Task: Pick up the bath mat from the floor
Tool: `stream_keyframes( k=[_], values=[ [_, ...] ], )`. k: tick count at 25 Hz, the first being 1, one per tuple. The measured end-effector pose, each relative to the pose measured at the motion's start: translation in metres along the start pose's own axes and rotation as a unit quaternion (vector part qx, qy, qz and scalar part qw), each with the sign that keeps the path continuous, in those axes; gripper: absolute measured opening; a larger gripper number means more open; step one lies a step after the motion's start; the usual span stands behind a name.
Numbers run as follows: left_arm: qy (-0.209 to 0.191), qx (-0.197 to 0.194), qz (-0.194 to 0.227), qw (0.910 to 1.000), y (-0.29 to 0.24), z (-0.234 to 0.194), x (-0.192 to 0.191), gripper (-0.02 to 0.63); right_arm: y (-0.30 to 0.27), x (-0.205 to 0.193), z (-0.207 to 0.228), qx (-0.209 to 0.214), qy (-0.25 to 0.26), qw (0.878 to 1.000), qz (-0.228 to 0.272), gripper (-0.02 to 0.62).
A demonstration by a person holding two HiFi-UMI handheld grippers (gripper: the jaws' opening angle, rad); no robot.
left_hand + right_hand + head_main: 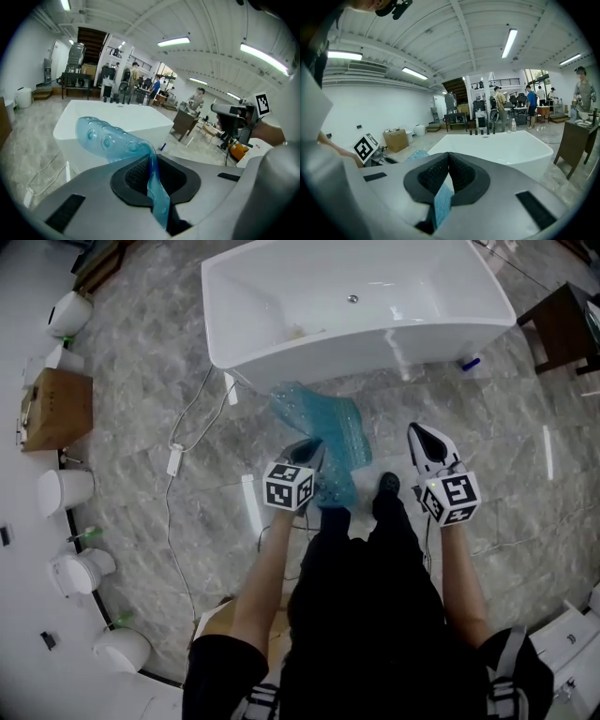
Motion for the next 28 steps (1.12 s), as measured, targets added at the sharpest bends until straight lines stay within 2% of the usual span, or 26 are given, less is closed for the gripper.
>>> stream_keyframes(
  k=[4,7,12,16,21,25,28],
  values=[
    [-0.018,0.005,0.038,0.9991,0.033,0.001,0.021,0.038,0.002,0.023,-0.018,0.009,0.010,0.999,0.029,0.012],
    [-0.050,0.005,0.058,0.9971,0.056,0.002,0.034,0.038,-0.001,0.041,-0.035,0.014,0.020,0.999,0.045,0.012],
    [-0.089,0.006,0.128,0.9878,0.109,0.005,0.070,0.039,-0.006,0.083,-0.067,0.026,0.045,0.996,0.076,0.012],
    [-0.101,0.026,0.197,0.9748,0.162,-0.004,0.106,0.040,-0.011,0.117,-0.093,0.035,0.068,0.992,0.099,0.012],
    [-0.132,0.072,0.270,0.9510,0.232,-0.012,0.139,0.041,-0.013,0.157,-0.114,0.039,0.084,0.986,0.136,0.012],
    [-0.159,0.110,0.308,0.9314,0.275,-0.015,0.160,0.043,-0.013,0.187,-0.124,0.050,0.095,0.981,0.162,0.012],
    [-0.176,0.132,0.318,0.9221,0.297,-0.015,0.171,0.043,-0.009,0.204,-0.135,0.071,0.102,0.976,0.178,0.012]
  ],
)
Point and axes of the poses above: the fingertips, and each gripper's own axes: y backward along the fingers, z to its right, x out of its top, the point moved 6 cm from there along y, backward along the fingers, and after that the axes turned 7 degrees about -z, right-handed, at the moved point
